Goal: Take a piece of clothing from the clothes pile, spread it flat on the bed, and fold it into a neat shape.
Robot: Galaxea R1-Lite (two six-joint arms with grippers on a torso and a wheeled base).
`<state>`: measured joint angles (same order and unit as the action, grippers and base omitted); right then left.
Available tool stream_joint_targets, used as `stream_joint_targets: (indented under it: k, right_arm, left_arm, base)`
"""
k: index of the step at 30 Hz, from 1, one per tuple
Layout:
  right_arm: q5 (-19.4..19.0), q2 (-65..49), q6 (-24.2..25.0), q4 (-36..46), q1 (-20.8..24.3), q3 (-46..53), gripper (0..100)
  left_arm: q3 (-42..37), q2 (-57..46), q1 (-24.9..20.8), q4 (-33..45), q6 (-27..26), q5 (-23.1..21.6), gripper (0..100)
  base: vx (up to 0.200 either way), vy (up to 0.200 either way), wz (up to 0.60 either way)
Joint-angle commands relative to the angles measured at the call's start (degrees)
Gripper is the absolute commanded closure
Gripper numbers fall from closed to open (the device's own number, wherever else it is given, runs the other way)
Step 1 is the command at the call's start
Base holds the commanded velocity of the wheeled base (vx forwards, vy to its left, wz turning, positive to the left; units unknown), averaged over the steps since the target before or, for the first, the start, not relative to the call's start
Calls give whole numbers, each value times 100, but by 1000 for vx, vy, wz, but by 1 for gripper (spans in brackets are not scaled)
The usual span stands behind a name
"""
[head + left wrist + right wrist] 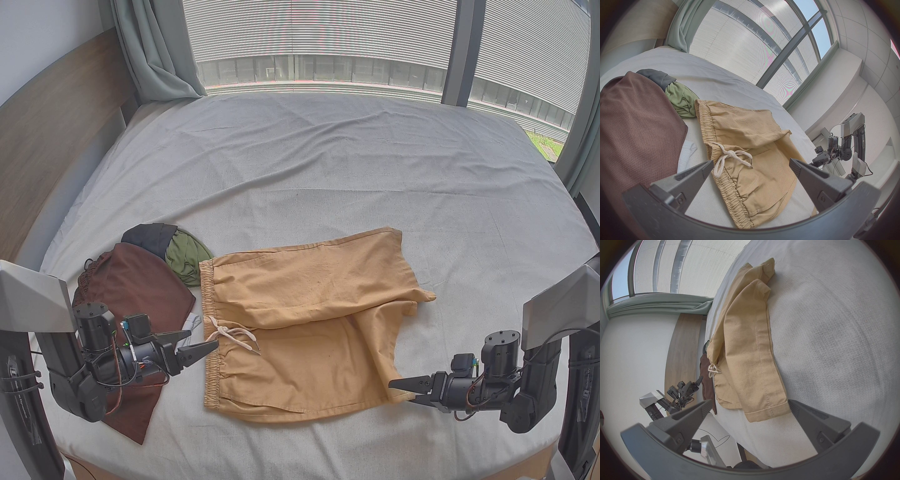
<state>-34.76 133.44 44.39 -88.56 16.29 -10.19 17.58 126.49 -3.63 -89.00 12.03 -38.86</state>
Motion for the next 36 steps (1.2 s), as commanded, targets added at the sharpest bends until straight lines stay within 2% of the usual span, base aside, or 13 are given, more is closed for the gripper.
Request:
stream_joint_targets:
  k: [1, 13, 14, 27, 36]
  right_arm:
    - [13, -81, 97, -3, 41, -53, 0]
    - [30, -591, 255, 15, -99, -18, 0]
    - [30, -591, 255, 6, -99, -18, 100]
    - [57, -556, 237, 6, -117, -18, 100]
    - [118, -1329, 149, 23, -794, -44, 100]
  left_arm:
    - [9, -10, 3, -3, 1, 2, 0]
    - [44, 16, -6, -3, 1, 2, 0]
    - [44, 16, -6, -3, 1, 2, 0]
    - [44, 25, -6, -3, 1, 2, 0]
    - [35, 69, -32, -3, 1, 2, 0]
  base:
    - [0, 0, 0]
    - [0, 0, 0]
    - [0, 0, 0]
    - [0, 0, 0]
    - [0, 0, 0]
